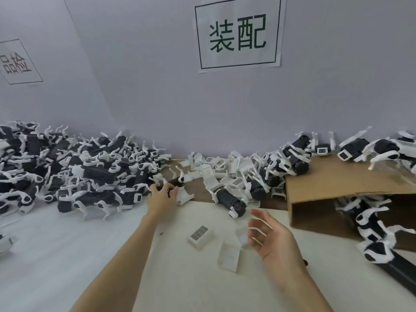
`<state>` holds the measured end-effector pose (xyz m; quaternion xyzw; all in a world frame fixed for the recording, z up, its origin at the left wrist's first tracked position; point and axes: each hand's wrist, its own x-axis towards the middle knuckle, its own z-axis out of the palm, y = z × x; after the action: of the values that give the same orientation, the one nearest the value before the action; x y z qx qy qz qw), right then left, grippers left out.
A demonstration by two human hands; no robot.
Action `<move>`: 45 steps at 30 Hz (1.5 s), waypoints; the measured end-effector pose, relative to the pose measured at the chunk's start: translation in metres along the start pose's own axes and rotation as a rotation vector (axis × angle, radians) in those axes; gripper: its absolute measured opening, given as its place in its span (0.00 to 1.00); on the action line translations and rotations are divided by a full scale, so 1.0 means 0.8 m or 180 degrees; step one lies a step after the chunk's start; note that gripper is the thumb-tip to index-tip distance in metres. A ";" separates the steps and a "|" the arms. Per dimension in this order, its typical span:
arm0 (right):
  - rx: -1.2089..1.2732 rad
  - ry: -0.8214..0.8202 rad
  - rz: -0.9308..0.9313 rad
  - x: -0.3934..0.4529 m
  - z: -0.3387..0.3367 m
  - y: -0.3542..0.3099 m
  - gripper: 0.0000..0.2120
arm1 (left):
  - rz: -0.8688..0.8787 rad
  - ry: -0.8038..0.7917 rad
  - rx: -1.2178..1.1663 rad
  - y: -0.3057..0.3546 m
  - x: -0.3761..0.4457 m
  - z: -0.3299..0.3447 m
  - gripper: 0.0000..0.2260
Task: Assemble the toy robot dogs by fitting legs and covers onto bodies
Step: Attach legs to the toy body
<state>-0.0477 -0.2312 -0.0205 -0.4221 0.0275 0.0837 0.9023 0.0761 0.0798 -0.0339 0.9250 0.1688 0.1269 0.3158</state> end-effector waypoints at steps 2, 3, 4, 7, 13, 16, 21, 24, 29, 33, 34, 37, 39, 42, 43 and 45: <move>0.0016 -0.0026 -0.0018 -0.001 0.001 -0.002 0.14 | 0.0052 0.0008 -0.0216 0.001 0.003 0.001 0.19; 0.0021 -0.0036 -0.0024 -0.002 0.001 -0.003 0.14 | 0.0112 0.0079 -0.0254 0.004 0.002 0.001 0.19; 0.0024 -0.0039 -0.0026 -0.003 0.001 -0.003 0.14 | 0.0194 0.0220 -0.0298 0.008 -0.002 0.000 0.18; 0.0003 -0.0015 -0.0004 -0.005 0.000 -0.003 0.14 | 0.0302 0.0699 -0.0474 0.017 -0.020 -0.002 0.13; -0.0040 0.0148 0.0065 -0.007 -0.005 -0.004 0.15 | 0.0404 0.1048 -0.1003 0.051 -0.076 -0.007 0.06; -0.0047 0.0170 0.0039 -0.006 -0.011 -0.007 0.16 | 0.0833 0.0991 -0.1616 0.087 -0.123 -0.006 0.05; -0.0429 0.0438 -0.0594 -0.005 -0.017 -0.019 0.24 | 0.1680 0.0706 -0.1964 0.124 -0.207 0.024 0.08; -0.1164 0.0334 -0.0715 -0.009 -0.022 -0.024 0.34 | 0.2311 0.0325 -0.1572 0.125 -0.227 0.041 0.07; -0.0830 0.0306 -0.0710 -0.011 -0.025 -0.021 0.28 | 0.2459 0.0053 -0.1786 0.116 -0.233 0.040 0.12; -0.0548 0.0231 -0.0701 -0.012 -0.021 -0.023 0.25 | 0.1103 -0.0509 -0.2766 0.125 -0.236 0.023 0.25; -0.0565 0.0239 -0.0727 -0.012 -0.019 -0.024 0.24 | 0.0813 -0.0809 -0.2823 0.124 -0.233 0.019 0.28; -0.0712 0.0188 -0.0770 -0.017 -0.016 -0.026 0.21 | 0.0743 -0.1575 -0.2955 0.117 -0.226 0.019 0.32; -0.0765 0.0085 -0.0779 -0.021 -0.014 -0.028 0.19 | 0.0846 -0.1640 -0.3175 0.116 -0.226 0.020 0.28; -0.0860 -0.0039 -0.0745 -0.023 -0.015 -0.029 0.19 | 0.0690 -0.1529 -0.3351 0.117 -0.225 0.019 0.27; -0.0891 -0.0033 -0.0746 -0.023 -0.015 -0.028 0.22 | 0.0629 -0.1478 -0.3370 0.118 -0.224 0.020 0.27; -0.1061 0.0048 -0.0785 -0.023 -0.012 -0.024 0.28 | 0.0459 -0.1353 -0.3394 0.120 -0.225 0.022 0.28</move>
<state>-0.0620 -0.2530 -0.0103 -0.5663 -0.0319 -0.0272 0.8231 -0.0596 -0.0718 -0.0104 0.6524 -0.0490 0.0271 0.7558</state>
